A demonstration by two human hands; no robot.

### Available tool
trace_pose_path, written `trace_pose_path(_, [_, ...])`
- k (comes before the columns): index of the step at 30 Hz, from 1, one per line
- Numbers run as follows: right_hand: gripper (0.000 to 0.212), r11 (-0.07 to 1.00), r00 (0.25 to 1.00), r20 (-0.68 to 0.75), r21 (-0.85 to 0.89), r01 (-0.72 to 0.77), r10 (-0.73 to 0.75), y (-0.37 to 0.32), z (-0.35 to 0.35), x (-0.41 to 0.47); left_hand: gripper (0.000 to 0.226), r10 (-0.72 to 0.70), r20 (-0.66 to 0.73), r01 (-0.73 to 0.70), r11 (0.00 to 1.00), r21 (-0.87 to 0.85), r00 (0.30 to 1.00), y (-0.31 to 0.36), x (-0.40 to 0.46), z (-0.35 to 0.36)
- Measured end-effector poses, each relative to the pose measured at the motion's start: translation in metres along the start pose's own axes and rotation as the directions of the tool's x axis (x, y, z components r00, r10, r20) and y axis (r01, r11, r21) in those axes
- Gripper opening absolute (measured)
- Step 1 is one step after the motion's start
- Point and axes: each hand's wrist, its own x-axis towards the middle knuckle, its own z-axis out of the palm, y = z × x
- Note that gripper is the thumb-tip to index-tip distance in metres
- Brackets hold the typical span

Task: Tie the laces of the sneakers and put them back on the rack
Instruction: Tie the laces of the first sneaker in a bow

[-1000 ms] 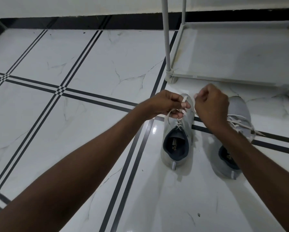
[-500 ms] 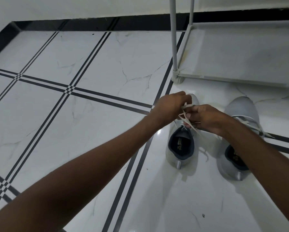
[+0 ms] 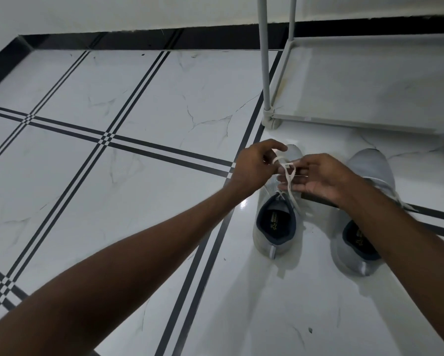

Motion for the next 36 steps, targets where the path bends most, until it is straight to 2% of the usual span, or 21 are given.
trace_pose_path(3, [0.013, 0.994, 0.992, -0.108, 0.080, 0.069, -0.061, -0.013, -0.008, -0.002, 0.044, -0.159, 0.059, 0.166, 0.976, -0.141, 0.986, -0.012, 0.004, -0.014])
trace_pose_path(5, [0.010, 0.988, 0.991, -0.116, 0.127, 0.085, -0.070, -0.019, -0.017, -0.003, 0.043, -0.311, 0.109, 0.327, 0.925, -0.194, 0.944, -0.020, 0.005, -0.024])
trace_pose_path(6, [0.007, 0.993, 0.992, -0.100, 0.085, 0.080, -0.072, -0.021, -0.021, -0.004, 0.041, -0.403, 0.135, 0.424, 0.883, -0.202, 0.905, -0.024, 0.004, -0.028])
trace_pose_path(7, [0.008, 0.995, 0.990, -0.113, -0.059, 0.077, -0.083, -0.022, -0.026, -0.003, 0.038, -0.493, 0.171, 0.520, 0.827, -0.214, 0.853, -0.028, 0.003, -0.032])
trace_pose_path(8, [0.010, 0.944, 0.978, -0.162, -0.321, 0.075, -0.132, -0.024, -0.032, -0.002, 0.035, -0.567, 0.205, 0.601, 0.773, -0.203, 0.798, -0.032, 0.002, -0.036])
trace_pose_path(9, [0.012, 0.764, 0.958, -0.193, -0.644, 0.040, -0.213, -0.026, -0.039, 0.000, 0.033, -0.622, 0.214, 0.655, 0.736, -0.169, 0.753, -0.039, 0.001, -0.038])
trace_pose_path(10, [0.017, 0.483, 0.942, -0.187, -0.875, -0.032, -0.277, -0.026, -0.047, 0.002, 0.032, -0.651, 0.191, 0.675, 0.731, -0.101, 0.734, -0.047, 0.000, -0.040])
trace_pose_path(11, [0.021, 0.248, 0.936, -0.194, -0.961, -0.121, -0.293, -0.026, -0.054, 0.002, 0.031, -0.657, 0.133, 0.663, 0.748, -0.004, 0.742, -0.054, 0.000, -0.040])
trace_pose_path(13, [0.022, 0.017, 0.945, -0.223, -0.974, -0.225, -0.238, -0.021, -0.062, 0.001, 0.031, -0.548, -0.026, 0.530, 0.795, 0.296, 0.836, -0.063, -0.003, -0.036])
trace_pose_path(15, [0.016, -0.056, 0.944, -0.184, -0.977, -0.207, -0.275, -0.010, -0.055, 0.000, 0.039, -0.283, -0.088, 0.282, 0.774, 0.568, 0.955, -0.054, -0.006, -0.028])
trace_pose_path(17, [0.017, -0.068, 0.911, -0.068, -0.992, -0.105, -0.407, 0.002, -0.038, -0.002, 0.050, -0.115, 0.046, 0.066, 0.804, 0.591, 0.992, -0.043, -0.004, -0.017])
trace_pose_path(19, [0.020, -0.066, 0.870, 0.077, -0.996, 0.052, -0.486, 0.014, -0.017, -0.004, 0.042, -0.126, 0.240, -0.009, 0.869, 0.494, 0.963, -0.032, -0.004, -0.008])
trace_pose_path(21, [0.020, 0.017, 0.881, 0.124, -0.989, 0.148, -0.457, 0.026, -0.002, -0.004, 0.026, -0.167, 0.335, -0.010, 0.884, 0.468, 0.927, -0.032, -0.005, -0.002])
trace_pose_path(25, [0.015, 0.106, 0.896, 0.061, -0.987, 0.120, -0.439, 0.044, 0.002, -0.001, 0.016, -0.217, 0.337, 0.066, 0.911, 0.407, 0.916, -0.035, -0.007, -0.001])
trace_pose_path(27, [0.019, 0.301, 0.909, -0.015, -0.946, 0.122, -0.416, 0.042, 0.001, -0.001, 0.012, -0.269, 0.349, 0.166, 0.940, 0.298, 0.898, -0.038, -0.005, -0.004])
trace_pose_path(29, [0.017, 0.610, 0.950, -0.103, -0.786, 0.103, -0.293, 0.037, -0.001, -0.003, 0.017, -0.284, 0.400, 0.219, 0.955, 0.201, 0.872, -0.037, -0.005, -0.007])
trace_pose_path(30, [0.016, 0.683, 0.968, -0.118, -0.727, 0.068, -0.223, 0.036, -0.002, -0.003, 0.022, -0.281, 0.432, 0.210, 0.956, 0.205, 0.857, -0.038, -0.005, -0.007])
trace_pose_path(31, [0.017, 0.696, 0.978, -0.103, -0.716, 0.053, -0.181, 0.034, -0.005, -0.004, 0.026, -0.278, 0.461, 0.185, 0.954, 0.237, 0.843, -0.039, -0.005, -0.008])
trace_pose_path(32, [0.022, 0.655, 0.982, -0.078, -0.754, 0.056, -0.174, 0.033, -0.007, -0.004, 0.027, -0.271, 0.480, 0.152, 0.950, 0.273, 0.834, -0.039, -0.005, -0.010])
trace_pose_path(34, [0.028, 0.549, 0.985, 0.007, -0.829, 0.102, -0.173, 0.030, -0.013, -0.005, 0.021, -0.248, 0.487, 0.091, 0.942, 0.323, 0.838, -0.041, -0.004, -0.014])
trace_pose_path(36, [0.025, 0.520, 0.991, 0.057, -0.847, 0.111, -0.120, 0.025, -0.021, -0.006, 0.011, -0.224, 0.479, 0.055, 0.939, 0.340, 0.849, -0.046, -0.005, -0.017])
